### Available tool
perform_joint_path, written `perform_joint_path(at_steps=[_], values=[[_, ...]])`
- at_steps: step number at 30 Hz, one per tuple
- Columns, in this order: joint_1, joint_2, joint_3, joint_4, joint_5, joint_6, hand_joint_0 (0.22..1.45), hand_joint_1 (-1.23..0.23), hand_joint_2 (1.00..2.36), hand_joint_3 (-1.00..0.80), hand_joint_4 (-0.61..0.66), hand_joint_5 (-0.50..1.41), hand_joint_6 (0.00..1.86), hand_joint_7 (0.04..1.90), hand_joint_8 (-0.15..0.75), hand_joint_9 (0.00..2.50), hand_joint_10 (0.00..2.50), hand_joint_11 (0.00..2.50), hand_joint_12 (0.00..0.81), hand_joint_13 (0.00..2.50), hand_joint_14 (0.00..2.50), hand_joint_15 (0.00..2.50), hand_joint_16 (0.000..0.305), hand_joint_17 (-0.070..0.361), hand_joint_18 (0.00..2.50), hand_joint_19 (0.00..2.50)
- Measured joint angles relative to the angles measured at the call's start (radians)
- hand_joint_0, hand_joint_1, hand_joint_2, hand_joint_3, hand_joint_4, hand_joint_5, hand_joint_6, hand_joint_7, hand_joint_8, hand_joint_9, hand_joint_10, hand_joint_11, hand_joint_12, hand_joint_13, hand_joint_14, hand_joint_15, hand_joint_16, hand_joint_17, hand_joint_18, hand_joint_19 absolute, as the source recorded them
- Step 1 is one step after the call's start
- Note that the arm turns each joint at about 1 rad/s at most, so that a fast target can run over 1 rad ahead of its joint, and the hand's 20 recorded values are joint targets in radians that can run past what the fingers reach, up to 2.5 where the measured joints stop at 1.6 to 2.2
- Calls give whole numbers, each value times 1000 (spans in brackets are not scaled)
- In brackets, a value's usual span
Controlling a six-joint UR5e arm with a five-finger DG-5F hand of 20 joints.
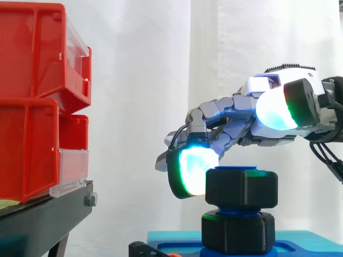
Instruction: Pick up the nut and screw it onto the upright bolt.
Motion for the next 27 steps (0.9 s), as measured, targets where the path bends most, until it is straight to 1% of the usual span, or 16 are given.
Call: perform_joint_path(at_steps=[11, 15, 18, 22, 24, 25, 27], values=[[-19, 0, 1, -7, -14, -1, 523, -246, 1000, -500, 169, 45, 500, 1392, 293, 1095, 0, 0, 262, 531, 0, 0, 26, 60, 190, 0], [-23, 1, 7, -8, -20, 0, 524, -246, 1000, -500, 173, 20, 502, 1372, 294, 1071, 0, 0, 261, 534, 0, 0, 26, 59, 191, 0], [-25, 1, 21, -9, -25, 1, 520, -241, 1000, -500, 190, -21, 502, 1356, 298, 1024, 0, 0, 274, 522, 0, 0, 27, 61, 184, 0], [-28, 1, 58, -32, -37, 0, 514, -240, 1000, -500, 214, -62, 504, 1241, 297, 983, 0, 0, 285, 504, 0, 0, 29, 66, 169, 0], [-29, 1, 79, -56, -42, -3, 511, -241, 1000, -500, 229, -85, 504, 1124, 300, 959, 0, 0, 292, 490, 0, 0, 30, 67, 165, 0], [-29, 0, 94, -78, -45, -9, 508, -240, 1000, -500, 248, -106, 504, 1007, 299, 938, 0, 0, 297, 472, 0, 0, 31, 70, 140, 0], [-30, 0, 115, -112, -47, -20, 505, -240, 1000, -500, 244, -131, 504, 889, 292, 886, 0, 0, 298, 449, 0, 0, 32, 72, 114, 0]])
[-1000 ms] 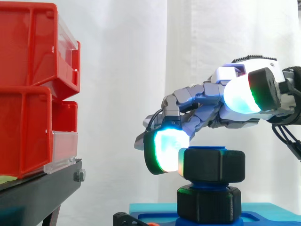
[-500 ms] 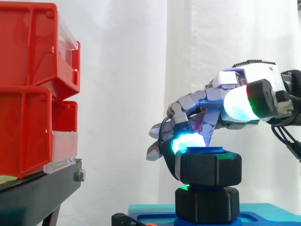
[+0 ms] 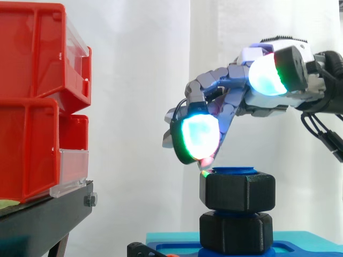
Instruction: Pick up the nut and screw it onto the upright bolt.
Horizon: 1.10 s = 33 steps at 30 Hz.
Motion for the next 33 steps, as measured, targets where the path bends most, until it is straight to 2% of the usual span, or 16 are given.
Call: perform_joint_path(at_steps=[4, 7, 11, 14, 18, 25, 33], values=[[1, 0, 24, -38, -1, -17, 497, -233, 1000, -500, 208, -158, 502, 756, 273, 787, 0, 0, 314, 356, 0, 0, 35, 80, 34, 0], [6, 0, 26, -43, 0, -22, 492, -229, 1000, -500, 193, -169, 502, 716, 262, 710, 0, 0, 317, 287, 0, 0, 37, 84, 0, 0], [17, 0, -1, -38, 9, -27, 489, -220, 1000, -500, 192, -173, 502, 706, 260, 644, 0, 0, 319, 241, 0, 0, 39, 87, 0, 0], [31, 0, -37, -9, 27, -25, 489, -215, 1000, -500, 194, -173, 502, 715, 260, 630, 0, 0, 321, 229, 0, 0, 39, 88, 0, 0], [47, 0, -57, 26, 44, -14, 488, -212, 1000, -500, 207, -165, 502, 753, 267, 635, 0, 0, 321, 229, 0, 0, 39, 88, 0, 0], [76, 0, -62, 34, 71, -7, 490, -209, 1000, -500, 227, -151, 503, 813, 270, 645, 0, 0, 322, 242, 0, 0, 39, 88, 0, 0], [91, 0, -63, 26, 90, -7, 493, -210, 1000, -500, 248, -133, 503, 873, 279, 663, 0, 0, 320, 253, 0, 0, 38, 86, 0, 0]])
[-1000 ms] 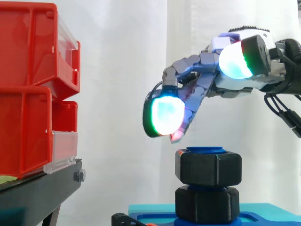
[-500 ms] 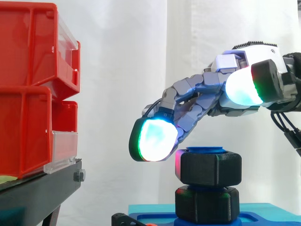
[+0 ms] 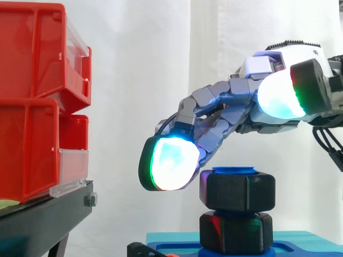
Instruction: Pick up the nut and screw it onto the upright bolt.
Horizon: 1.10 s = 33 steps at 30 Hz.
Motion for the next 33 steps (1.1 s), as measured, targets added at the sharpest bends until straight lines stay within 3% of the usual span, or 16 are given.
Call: perform_joint_path(at_steps=[10, 33], values=[[6, 0, 0, -1, 1, 0, 501, -219, 1000, -500, 274, -114, 504, 951, 286, 715, 0, 0, 314, 301, 0, 0, 37, 82, 0, 0], [-25, 0, -1, 1, -6, -3, 515, -232, 1000, -500, 252, -69, 504, 1179, 302, 848, 0, 0, 295, 436, 0, 0, 32, 71, 108, 0]])
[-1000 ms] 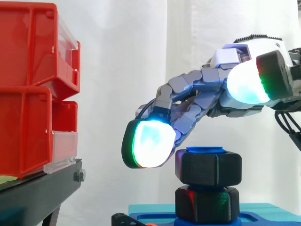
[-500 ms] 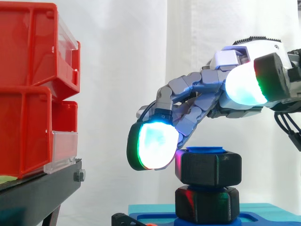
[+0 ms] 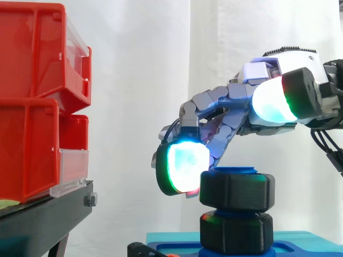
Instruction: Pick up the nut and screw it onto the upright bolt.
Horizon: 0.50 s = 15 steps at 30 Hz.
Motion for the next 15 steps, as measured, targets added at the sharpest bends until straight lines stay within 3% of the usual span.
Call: perform_joint_path(at_steps=[15], values=[[-32, 1, 4, 3, -27, -1, 522, -237, 1000, -500, 227, -13, 503, 1334, 312, 993, 0, 0, 281, 518, 0, 0, 29, 66, 181, 0]])
